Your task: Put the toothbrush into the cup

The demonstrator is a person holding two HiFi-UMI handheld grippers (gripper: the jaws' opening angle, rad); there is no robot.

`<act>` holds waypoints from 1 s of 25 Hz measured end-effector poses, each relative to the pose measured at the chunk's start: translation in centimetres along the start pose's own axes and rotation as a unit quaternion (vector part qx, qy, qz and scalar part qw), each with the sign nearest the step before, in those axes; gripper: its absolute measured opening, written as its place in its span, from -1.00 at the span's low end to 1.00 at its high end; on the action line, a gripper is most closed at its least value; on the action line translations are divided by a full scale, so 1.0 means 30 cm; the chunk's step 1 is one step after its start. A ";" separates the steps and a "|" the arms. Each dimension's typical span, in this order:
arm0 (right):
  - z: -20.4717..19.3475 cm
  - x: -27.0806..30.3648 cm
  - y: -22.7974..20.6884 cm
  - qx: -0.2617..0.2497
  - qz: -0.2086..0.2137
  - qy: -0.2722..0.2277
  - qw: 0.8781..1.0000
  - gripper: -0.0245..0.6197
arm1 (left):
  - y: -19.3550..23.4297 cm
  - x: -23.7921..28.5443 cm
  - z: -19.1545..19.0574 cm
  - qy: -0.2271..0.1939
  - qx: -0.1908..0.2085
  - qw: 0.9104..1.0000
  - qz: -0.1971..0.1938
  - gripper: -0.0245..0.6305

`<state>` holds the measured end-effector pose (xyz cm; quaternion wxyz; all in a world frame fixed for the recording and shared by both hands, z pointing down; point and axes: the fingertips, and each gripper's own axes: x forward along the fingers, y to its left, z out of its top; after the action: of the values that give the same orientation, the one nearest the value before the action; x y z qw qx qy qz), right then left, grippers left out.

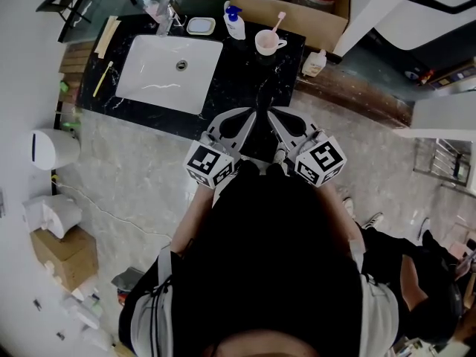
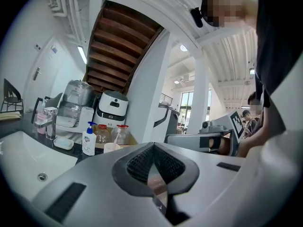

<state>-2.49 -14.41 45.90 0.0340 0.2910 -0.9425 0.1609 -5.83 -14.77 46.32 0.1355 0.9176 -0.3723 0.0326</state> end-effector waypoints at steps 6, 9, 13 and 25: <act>0.002 0.004 0.006 0.002 -0.005 -0.002 1.000 -0.88 | 0.002 -0.005 0.004 -0.003 0.000 1.000 -0.002 -0.90; 0.007 -0.001 0.009 0.002 -0.009 -0.003 1.000 -0.88 | 0.000 -0.011 0.009 -0.003 0.001 1.000 -0.003 -0.90; 0.005 -0.005 0.017 0.000 -0.009 -0.001 1.000 -0.88 | -0.001 -0.017 0.012 -0.005 0.001 1.000 -0.003 -0.90; 0.002 0.014 0.026 -0.002 -0.003 -0.001 1.000 -0.88 | 0.013 -0.020 0.015 -0.006 0.000 1.000 -0.001 -0.90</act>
<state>-3.26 -14.05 45.69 0.0337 0.2943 -0.9418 0.1589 -6.54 -14.75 45.88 0.1331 0.9183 -0.3720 0.0268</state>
